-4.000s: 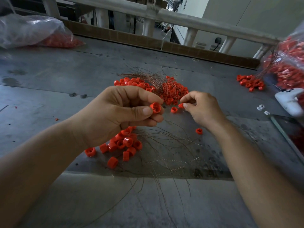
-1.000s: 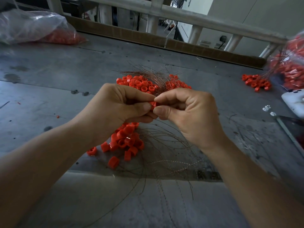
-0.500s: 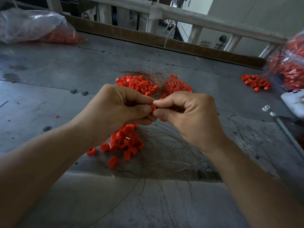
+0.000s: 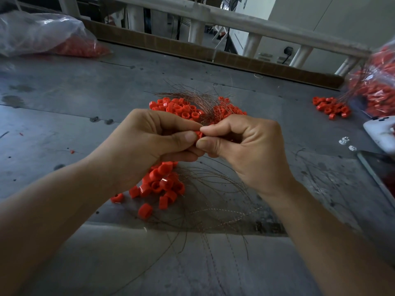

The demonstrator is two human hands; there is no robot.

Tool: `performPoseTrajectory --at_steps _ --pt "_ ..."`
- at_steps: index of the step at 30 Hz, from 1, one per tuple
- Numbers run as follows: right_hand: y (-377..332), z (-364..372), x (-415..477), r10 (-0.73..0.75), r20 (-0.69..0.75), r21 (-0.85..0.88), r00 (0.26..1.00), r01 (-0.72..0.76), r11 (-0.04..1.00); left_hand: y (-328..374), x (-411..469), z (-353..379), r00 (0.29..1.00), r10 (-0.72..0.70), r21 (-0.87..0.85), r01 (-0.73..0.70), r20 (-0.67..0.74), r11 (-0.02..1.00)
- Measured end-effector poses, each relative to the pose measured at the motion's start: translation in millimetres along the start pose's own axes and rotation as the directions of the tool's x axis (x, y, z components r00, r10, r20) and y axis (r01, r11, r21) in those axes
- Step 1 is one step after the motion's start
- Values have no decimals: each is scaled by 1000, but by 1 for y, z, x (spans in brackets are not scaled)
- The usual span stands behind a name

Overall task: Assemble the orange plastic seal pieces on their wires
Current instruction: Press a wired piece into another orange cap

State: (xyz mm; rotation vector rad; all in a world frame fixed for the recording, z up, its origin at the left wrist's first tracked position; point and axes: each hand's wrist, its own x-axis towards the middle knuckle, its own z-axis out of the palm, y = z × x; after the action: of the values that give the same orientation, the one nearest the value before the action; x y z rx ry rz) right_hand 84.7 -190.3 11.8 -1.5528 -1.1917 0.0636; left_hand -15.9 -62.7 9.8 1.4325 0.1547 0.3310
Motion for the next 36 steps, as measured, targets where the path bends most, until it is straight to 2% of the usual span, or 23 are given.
performPoseTrajectory --at_steps 7,11,14,19,22,24,31,36 --pt "0 -3 1 -4 72 25 997 2 1000 3 -1 -3 997 -15 -22 17 75 1000" --pt "3 -4 3 3 175 -88 985 13 996 4 0 -5 996 -29 -17 31 82 999" --pt "2 -4 4 8 247 -110 969 20 994 4 0 -6 995 -43 -13 44 91 999" --pt "-2 -1 4 18 231 -115 973 9 993 6 -3 -1 993 -10 -20 12 117 1000" --pt "-3 0 2 23 239 -166 971 18 986 7 -6 4 992 65 157 -81 106 984" --pt "-3 0 1 35 250 -187 968 13 982 6 -6 7 991 87 214 -107 100 971" --pt "-5 3 -1 52 250 -202 967 0 979 5 -8 9 989 94 212 -116 114 970" --pt "-7 5 -3 72 251 -131 965 -40 991 6 -10 10 987 123 207 -143 103 968"
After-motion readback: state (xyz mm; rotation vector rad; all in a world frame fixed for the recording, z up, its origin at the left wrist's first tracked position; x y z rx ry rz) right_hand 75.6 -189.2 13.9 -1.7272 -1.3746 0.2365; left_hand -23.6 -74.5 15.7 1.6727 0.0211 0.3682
